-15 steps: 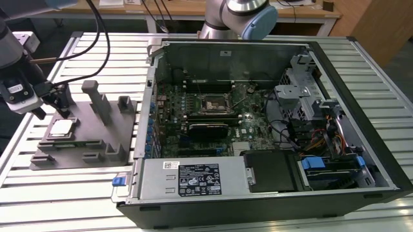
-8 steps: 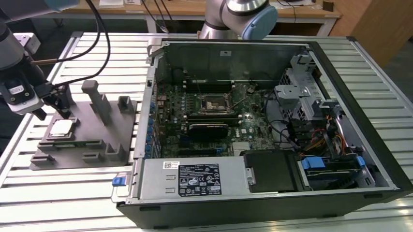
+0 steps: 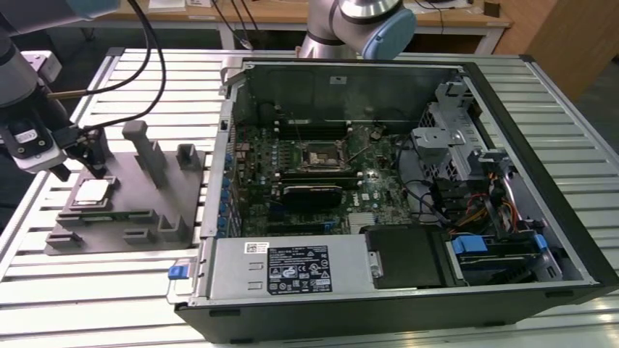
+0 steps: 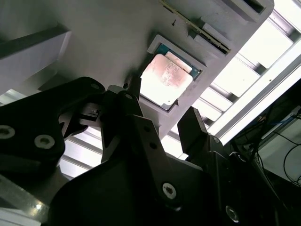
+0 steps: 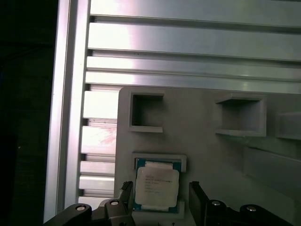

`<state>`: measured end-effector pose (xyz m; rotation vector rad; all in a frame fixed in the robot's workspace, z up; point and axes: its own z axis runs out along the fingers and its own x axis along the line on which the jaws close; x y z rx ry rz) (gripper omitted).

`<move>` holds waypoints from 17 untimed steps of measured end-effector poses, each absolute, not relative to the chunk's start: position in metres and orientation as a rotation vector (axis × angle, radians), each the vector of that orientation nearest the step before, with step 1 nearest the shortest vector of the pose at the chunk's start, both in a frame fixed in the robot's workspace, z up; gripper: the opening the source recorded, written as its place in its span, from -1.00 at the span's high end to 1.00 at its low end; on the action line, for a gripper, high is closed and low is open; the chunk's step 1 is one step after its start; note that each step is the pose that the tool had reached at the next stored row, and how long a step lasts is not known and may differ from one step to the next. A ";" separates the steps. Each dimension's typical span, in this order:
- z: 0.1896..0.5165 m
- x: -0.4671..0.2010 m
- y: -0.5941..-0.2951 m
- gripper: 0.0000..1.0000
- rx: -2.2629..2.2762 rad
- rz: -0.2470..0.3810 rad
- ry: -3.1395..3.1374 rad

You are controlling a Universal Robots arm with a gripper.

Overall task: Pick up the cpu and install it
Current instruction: 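Pick up the cpu and move it towards the insertion slot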

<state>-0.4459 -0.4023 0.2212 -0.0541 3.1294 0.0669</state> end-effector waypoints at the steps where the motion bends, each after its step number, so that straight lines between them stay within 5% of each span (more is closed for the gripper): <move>1: 0.221 -0.446 -0.402 -0.18 -0.054 0.067 3.129; 17: 0.215 -0.446 -0.402 -0.18 -0.054 0.067 3.129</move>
